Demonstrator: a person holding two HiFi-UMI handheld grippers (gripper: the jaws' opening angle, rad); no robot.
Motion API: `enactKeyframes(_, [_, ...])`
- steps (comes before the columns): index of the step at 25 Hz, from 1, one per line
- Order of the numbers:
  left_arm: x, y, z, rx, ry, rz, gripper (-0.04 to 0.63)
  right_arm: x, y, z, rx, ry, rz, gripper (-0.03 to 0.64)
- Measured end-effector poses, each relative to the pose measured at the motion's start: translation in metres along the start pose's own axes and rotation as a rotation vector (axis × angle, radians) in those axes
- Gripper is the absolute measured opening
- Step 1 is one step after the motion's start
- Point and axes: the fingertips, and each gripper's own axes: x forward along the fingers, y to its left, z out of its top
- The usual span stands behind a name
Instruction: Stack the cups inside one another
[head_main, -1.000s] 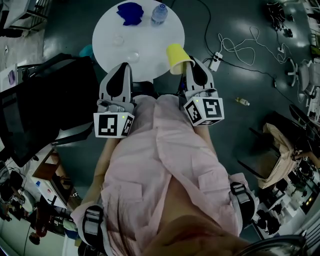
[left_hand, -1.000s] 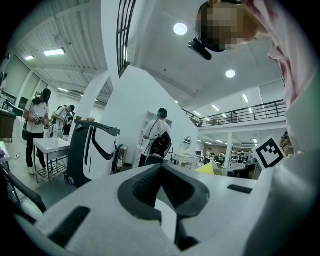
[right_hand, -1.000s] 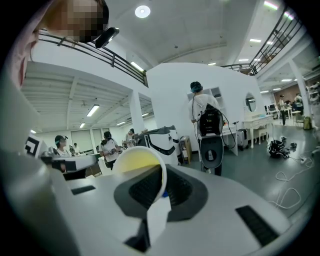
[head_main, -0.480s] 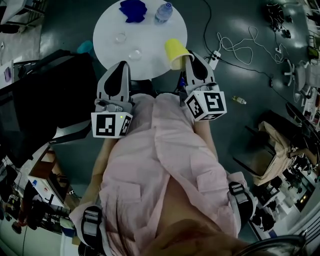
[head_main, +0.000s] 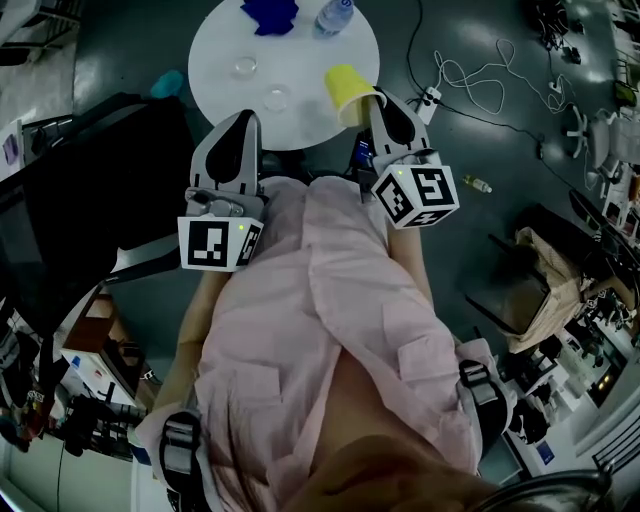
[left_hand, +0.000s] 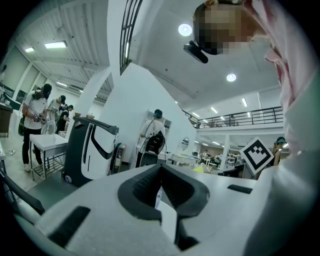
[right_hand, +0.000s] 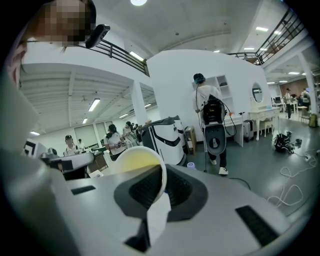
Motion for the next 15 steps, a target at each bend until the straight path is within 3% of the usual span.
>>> enactKeyframes(15, [-0.005, 0.031, -0.009, -0.018, 0.048, 0.009, 0.015, 0.018, 0.012, -0.031, 0.021, 0.098, -0.037, 0.035])
